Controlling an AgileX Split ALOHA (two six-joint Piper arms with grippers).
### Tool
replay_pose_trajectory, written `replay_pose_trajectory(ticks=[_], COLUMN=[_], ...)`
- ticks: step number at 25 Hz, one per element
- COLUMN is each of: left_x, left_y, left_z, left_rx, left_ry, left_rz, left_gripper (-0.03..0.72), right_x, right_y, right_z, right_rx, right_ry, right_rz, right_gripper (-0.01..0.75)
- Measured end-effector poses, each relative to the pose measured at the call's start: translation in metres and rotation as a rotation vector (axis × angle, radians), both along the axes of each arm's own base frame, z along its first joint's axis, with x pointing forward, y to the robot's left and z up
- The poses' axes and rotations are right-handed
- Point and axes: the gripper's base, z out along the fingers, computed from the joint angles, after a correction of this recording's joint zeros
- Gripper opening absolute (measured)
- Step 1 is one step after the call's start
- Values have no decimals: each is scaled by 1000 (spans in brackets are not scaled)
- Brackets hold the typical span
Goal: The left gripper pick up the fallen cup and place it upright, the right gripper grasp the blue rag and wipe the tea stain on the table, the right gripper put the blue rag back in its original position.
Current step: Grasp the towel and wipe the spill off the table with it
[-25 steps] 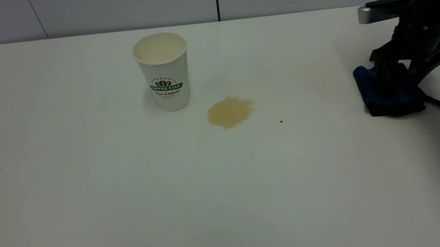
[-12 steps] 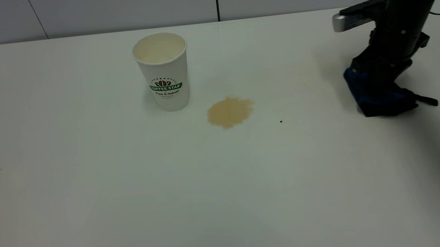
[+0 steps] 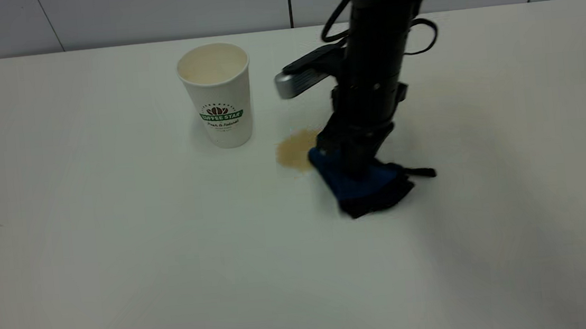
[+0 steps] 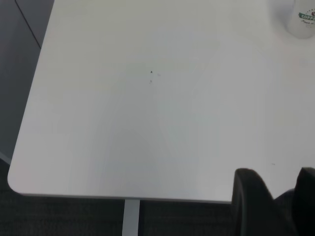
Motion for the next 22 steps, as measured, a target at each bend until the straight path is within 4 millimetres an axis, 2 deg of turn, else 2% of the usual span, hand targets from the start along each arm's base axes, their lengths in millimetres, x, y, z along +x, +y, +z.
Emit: replay_pose_trajectory(ticks=[5,9,16,22], left_x=[0,0,0,0], left_y=[0,0,0,0], left_z=[0,0,0,0], left_rx=[0,0,0,0], left_ry=[0,0,0,0], left_rz=[0,0,0,0], left_gripper=[238,238,238,238], right_x=[-34,-45,-32,-17], right_y=[62,87,90,77], right_z=[-2,-3,-1,-2], right_rx=[6,17,62,65], right_ry=[-9,-77,-211,-267], right_rz=[127,157,119,59], right_gripper=[53,53,55,55])
